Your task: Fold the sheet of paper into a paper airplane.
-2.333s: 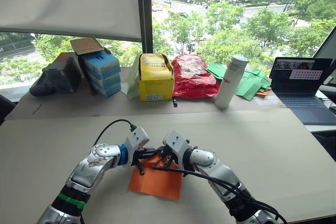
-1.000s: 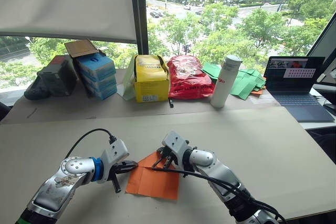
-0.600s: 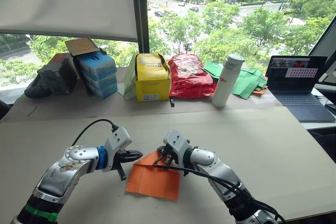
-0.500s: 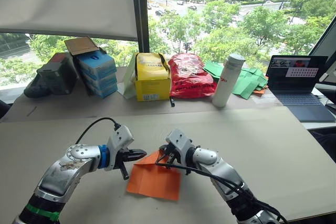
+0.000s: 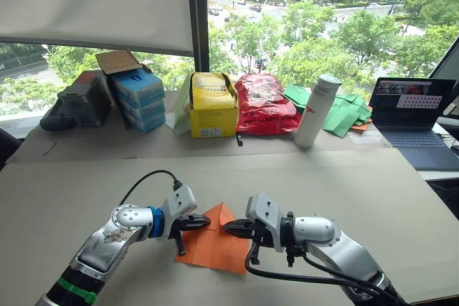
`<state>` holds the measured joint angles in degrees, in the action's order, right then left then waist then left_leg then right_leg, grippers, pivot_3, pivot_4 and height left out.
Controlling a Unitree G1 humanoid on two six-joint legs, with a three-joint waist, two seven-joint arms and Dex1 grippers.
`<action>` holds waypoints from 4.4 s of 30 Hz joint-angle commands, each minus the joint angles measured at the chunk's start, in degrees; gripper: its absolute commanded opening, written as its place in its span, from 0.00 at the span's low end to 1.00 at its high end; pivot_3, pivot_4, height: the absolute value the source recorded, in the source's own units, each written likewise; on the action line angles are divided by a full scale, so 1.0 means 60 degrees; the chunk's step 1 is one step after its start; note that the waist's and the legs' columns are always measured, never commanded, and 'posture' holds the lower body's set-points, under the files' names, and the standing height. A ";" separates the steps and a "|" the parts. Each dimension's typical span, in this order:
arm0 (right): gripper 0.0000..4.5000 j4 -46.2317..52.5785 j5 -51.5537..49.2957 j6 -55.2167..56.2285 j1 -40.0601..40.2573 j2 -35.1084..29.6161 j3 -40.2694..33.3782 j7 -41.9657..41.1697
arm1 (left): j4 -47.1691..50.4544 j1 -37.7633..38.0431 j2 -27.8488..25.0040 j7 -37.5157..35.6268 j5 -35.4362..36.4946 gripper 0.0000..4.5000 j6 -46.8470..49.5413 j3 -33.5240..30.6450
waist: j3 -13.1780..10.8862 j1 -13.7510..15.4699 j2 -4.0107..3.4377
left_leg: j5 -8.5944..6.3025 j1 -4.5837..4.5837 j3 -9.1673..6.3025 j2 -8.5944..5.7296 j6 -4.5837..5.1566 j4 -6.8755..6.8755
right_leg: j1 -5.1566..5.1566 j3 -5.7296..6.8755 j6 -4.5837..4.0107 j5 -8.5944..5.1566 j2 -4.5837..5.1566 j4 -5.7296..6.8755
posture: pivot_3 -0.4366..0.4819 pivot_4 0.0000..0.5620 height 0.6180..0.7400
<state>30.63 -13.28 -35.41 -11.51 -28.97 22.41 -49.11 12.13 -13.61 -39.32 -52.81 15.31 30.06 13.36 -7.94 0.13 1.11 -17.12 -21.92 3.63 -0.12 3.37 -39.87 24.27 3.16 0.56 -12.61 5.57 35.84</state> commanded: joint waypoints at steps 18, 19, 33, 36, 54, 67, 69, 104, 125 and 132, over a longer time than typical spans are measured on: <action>0.00 0.0550 0.1133 -0.0726 0.1257 -0.0921 0.1235 0.1473 | -0.0294 -0.0286 0.0047 -0.0255 -0.0162 0.01 0.0391 0.0327 | 0.0007 0.0097 0.0013 | 0.0008 0.0026 0.0000 0.0003 -0.0013 -0.0006 | -0.0016 0.0016 0.0002 -0.0001 -0.0007 0.0011 | 0.48 0.27 1.00; 0.00 0.0566 0.1130 -0.0787 0.1269 -0.0941 0.1052 0.1612 | -0.0345 -0.0338 0.0059 -0.0248 -0.0151 0.01 0.0392 0.0294 | 0.0007 0.0104 0.0013 | 0.0008 0.0027 0.0000 0.0003 -0.0013 -0.0007 | -0.0019 0.0025 0.0002 -0.0001 -0.0006 0.0011 | 0.48 0.27 1.00; 0.00 0.0639 0.1191 -0.0911 0.1812 -0.1052 -0.0108 0.2743 | -0.0697 -0.0678 0.0324 -0.0216 -0.0287 0.01 0.0334 0.0398 | 0.0008 0.0165 0.0013 | 0.0005 0.0012 -0.0004 0.0001 -0.0004 -0.0032 | -0.0023 0.0064 0.0008 0.0003 -0.0001 0.0011 | 0.48 0.27 1.00; 0.00 0.0666 0.1210 -0.0833 0.2140 -0.0919 -0.0359 0.3070 | -0.0725 -0.0701 0.0356 -0.0247 -0.0308 0.01 0.0319 0.0412 | 0.0008 0.0180 0.0014 | 0.0004 0.0012 -0.0004 0.0001 -0.0002 -0.0034 | -0.0025 0.0065 0.0008 0.0003 -0.0001 0.0010 | 0.48 0.27 1.00; 0.00 -0.0530 0.0121 0.1082 0.2491 0.1604 -0.1431 0.3461 | -0.0647 -0.0575 0.0224 -0.0338 -0.0334 0.01 0.0329 0.0326 | 0.0008 0.0104 0.0014 | 0.0003 0.0010 -0.0003 0.0003 -0.0001 -0.0035 | -0.0020 0.0058 0.0011 0.0003 -0.0011 0.0015 | 0.48 0.27 1.00; 0.00 -0.2590 0.0681 0.1810 0.1040 0.1463 -0.1192 0.2818 | -0.0566 -0.0621 0.0052 -0.0368 -0.0307 0.01 0.0381 0.0193 | 0.0006 0.0095 0.0011 | 0.0006 0.0008 -0.0002 0.0000 -0.0005 -0.0034 | -0.0016 0.0060 0.0009 0.0003 -0.0017 0.0020 | 0.48 0.27 1.00; 0.00 -0.2764 0.0854 0.1829 0.1050 0.1157 -0.1201 0.2726 | -0.0523 -0.0587 0.0009 -0.0362 -0.0296 0.01 0.0389 0.0149 | 0.0007 0.0085 0.0011 | 0.0006 0.0006 0.0001 0.0000 -0.0005 -0.0035 | -0.0017 0.0059 0.0010 0.0003 -0.0017 0.0017 | 0.48 0.27 1.00; 0.00 -0.3224 0.0814 0.1558 0.0218 0.1889 -0.0940 0.2370 | -0.0502 -0.0694 -0.0373 -0.0555 -0.0246 0.01 0.0326 -0.0152 | 0.0005 -0.0014 0.0008 | 0.0013 0.0006 0.0001 -0.0001 -0.0019 -0.0032 | -0.0005 0.0050 0.0005 0.0003 -0.0016 0.0036 | 0.48 0.27 1.00; 0.00 -0.4152 0.0055 0.2286 -0.0619 0.2048 -0.1531 0.1580 | -0.0715 -0.1310 0.0218 -0.0693 -0.0510 0.01 0.0258 0.0431 | 0.0005 0.0034 0.0009 | 0.0013 -0.0004 0.0003 -0.0001 -0.0017 -0.0038 | -0.0007 0.0055 0.0006 0.0004 -0.0023 0.0034 | 0.48 0.27 1.00; 0.00 -0.3730 -0.0094 0.2224 -0.0448 0.2216 -0.1484 0.1521 | -0.1669 -0.1900 0.0542 -0.0875 -0.0791 0.01 -0.0147 0.0614 | 0.0005 0.0033 0.0009 | 0.0014 -0.0007 0.0004 0.0000 -0.0017 -0.0039 | -0.0004 0.0058 0.0006 0.0004 -0.0033 0.0032 | 0.48 0.27 1.00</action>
<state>5.01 -12.52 -23.50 -14.38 -16.27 13.64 -39.43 3.06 -24.04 -36.18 -57.67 11.42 30.37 16.74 -7.91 0.33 1.17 -17.04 -21.96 3.66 -0.12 3.27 -40.11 24.25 3.51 0.60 -12.59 5.37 36.04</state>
